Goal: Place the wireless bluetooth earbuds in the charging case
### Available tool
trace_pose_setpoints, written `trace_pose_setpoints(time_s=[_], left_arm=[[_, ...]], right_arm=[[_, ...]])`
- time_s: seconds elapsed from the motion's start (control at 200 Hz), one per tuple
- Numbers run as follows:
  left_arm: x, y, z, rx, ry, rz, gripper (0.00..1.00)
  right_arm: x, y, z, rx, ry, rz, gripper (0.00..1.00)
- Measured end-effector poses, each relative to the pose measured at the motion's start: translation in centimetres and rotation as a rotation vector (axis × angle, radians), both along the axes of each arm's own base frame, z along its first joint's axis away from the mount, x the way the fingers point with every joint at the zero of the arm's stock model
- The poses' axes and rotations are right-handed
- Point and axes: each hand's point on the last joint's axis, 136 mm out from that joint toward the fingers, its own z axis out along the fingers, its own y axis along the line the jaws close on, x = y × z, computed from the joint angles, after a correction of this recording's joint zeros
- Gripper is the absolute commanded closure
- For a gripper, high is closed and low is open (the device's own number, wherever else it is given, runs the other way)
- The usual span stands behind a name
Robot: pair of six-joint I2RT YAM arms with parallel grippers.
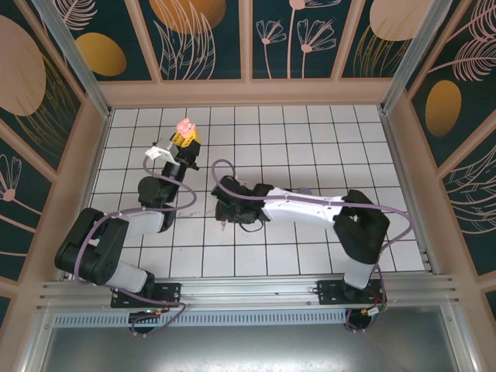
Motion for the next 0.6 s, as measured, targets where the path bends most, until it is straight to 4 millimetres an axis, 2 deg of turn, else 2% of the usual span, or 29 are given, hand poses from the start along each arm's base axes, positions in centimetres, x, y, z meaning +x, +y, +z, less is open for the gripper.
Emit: trace_pose_setpoints(time_s=[0.285,0.601], left_arm=[[0.1,2.4,-1.6,-0.03,0.049,0.103,1.0],[0.2,3.7,-2.3,-0.047,0.071,0.162,1.0]], right_arm=[[-0.2,1.5,-3.5,-0.099,0.084,-0.059,0.52],[0.2,2.3,-4.7,-0.158,0.106,-0.082,0.55]])
